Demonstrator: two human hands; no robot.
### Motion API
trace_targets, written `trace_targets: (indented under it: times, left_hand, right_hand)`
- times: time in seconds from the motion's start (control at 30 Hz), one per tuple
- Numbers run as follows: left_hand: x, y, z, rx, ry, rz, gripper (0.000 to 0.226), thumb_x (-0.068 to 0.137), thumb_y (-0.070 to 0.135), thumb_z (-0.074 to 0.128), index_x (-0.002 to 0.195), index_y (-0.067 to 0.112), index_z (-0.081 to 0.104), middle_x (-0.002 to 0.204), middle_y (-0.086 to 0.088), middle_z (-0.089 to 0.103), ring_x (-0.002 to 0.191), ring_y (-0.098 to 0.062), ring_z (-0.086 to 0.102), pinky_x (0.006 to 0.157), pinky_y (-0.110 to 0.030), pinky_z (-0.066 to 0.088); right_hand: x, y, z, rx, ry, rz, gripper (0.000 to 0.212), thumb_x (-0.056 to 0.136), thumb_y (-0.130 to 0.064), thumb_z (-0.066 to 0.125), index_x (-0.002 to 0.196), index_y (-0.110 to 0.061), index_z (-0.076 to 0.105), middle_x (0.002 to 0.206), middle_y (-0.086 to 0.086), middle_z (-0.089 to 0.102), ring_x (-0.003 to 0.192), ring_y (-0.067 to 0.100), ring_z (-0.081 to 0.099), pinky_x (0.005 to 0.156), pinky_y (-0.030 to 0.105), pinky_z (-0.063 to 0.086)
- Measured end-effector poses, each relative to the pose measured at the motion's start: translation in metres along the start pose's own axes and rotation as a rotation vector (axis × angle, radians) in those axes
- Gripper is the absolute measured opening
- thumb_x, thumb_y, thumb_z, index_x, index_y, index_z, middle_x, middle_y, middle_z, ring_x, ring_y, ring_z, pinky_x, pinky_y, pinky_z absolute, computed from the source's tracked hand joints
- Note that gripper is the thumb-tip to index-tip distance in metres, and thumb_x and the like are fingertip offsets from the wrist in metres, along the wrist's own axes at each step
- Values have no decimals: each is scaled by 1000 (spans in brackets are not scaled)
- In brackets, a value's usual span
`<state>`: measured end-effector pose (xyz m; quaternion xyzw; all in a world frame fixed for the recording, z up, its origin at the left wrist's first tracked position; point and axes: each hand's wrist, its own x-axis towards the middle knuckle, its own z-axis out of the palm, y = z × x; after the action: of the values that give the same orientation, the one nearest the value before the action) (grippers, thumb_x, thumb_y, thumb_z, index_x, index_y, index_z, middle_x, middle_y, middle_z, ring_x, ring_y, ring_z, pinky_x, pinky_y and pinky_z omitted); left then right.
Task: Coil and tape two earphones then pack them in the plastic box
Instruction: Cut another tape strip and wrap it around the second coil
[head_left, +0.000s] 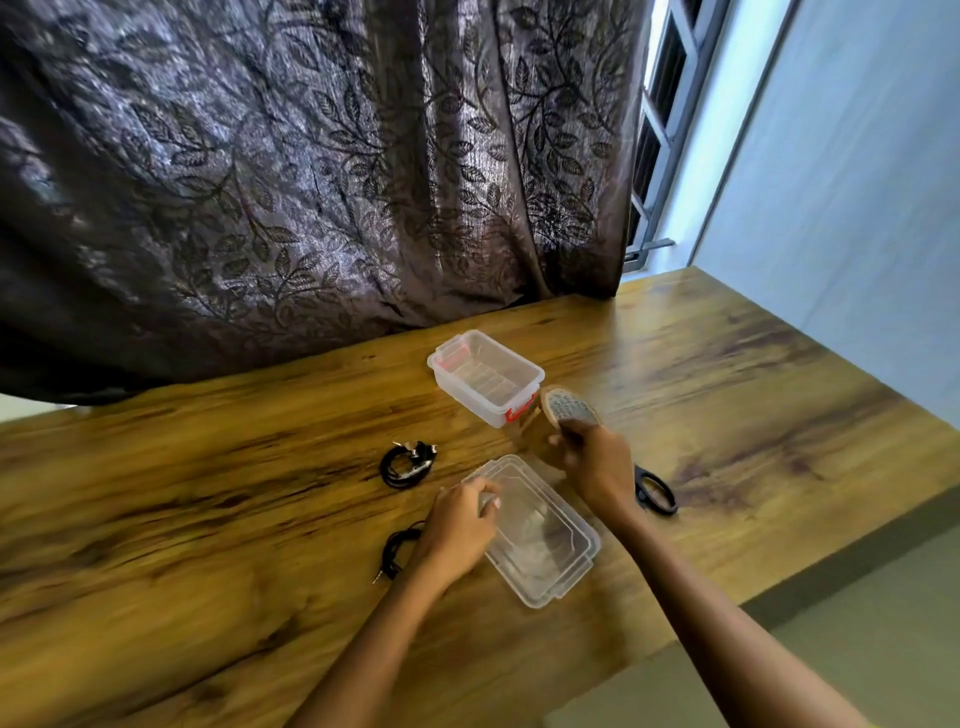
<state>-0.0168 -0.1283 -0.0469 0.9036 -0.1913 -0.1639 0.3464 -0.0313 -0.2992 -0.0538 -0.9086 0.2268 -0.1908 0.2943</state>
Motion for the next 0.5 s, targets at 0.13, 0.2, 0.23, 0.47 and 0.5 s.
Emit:
trace_targets:
  times: [0.13, 0.2, 0.23, 0.47, 0.5]
  left_hand:
    - [3, 12, -10, -123, 75, 21, 26, 93, 23, 51, 119, 17, 55, 116, -6, 63, 107, -22, 59, 70, -21, 44]
    - [6, 23, -19, -281, 114, 69, 37, 91, 25, 54, 127, 19, 47, 125, -1, 58, 112, -10, 54, 80, -13, 42]
    - [6, 31, -25, -395, 94, 101, 47, 90, 25, 55, 134, 21, 38, 128, 1, 55, 113, -6, 51, 82, -10, 41]
    - [5, 77, -63, -905, -8, 293, 80, 81, 12, 61, 143, 35, 16, 110, 8, 64, 101, -1, 63, 90, -25, 51]
    - [5, 80, -67, -909, -14, 301, 76, 82, 6, 60, 142, 32, 21, 109, 6, 65, 98, -2, 64, 88, -25, 52]
  right_hand:
    - [-2, -13, -14, 463, 62, 127, 20, 83, -12, 66, 102, -9, 70, 90, 5, 71, 75, 13, 63, 61, 5, 46]
    - [-7, -22, -25, 738, 46, 153, 20, 83, -6, 65, 101, -13, 68, 91, 9, 71, 79, 14, 66, 70, 13, 53]
    - [-10, -27, -31, 844, 28, 153, 20, 83, -4, 64, 99, -15, 67, 90, 7, 71, 79, 11, 67, 72, 18, 55]
    - [-33, -52, -63, 1142, -63, 40, 42, 70, -15, 64, 107, 3, 64, 98, 15, 69, 89, 15, 66, 80, 28, 55]
    - [-34, -53, -66, 1156, -71, 28, 43, 69, -15, 64, 107, 3, 64, 98, 14, 69, 89, 14, 67, 79, 26, 55]
